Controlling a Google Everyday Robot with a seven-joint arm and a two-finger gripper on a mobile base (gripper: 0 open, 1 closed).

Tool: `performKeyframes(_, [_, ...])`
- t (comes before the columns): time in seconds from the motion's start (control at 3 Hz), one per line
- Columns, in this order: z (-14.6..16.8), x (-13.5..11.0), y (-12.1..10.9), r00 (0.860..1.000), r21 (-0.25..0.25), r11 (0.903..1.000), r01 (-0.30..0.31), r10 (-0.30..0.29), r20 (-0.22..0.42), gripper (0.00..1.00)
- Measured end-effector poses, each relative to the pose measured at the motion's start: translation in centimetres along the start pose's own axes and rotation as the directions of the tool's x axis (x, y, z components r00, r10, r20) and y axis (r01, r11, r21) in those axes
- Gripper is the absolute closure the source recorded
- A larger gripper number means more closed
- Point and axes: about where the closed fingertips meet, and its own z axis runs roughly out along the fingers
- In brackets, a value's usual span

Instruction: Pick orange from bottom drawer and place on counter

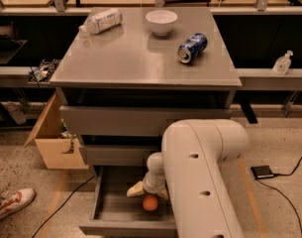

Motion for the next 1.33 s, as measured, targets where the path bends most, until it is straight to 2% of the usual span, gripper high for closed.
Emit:
performKeyframes(0.33, [0.0, 0.0, 0.0, 1.0, 0.0, 1.0, 0.0, 0.0, 0.0, 0.0])
performKeyframes(1.0, [3.1, -1.3, 0.5, 1.0, -0.026, 0.9997, 0.002, -0.003, -0.005, 0.0])
performKeyframes(1.33, [4.3, -1.8, 0.4, 0.999, -0.031, 0.9991, -0.03, 0.031, 0.021, 0.0])
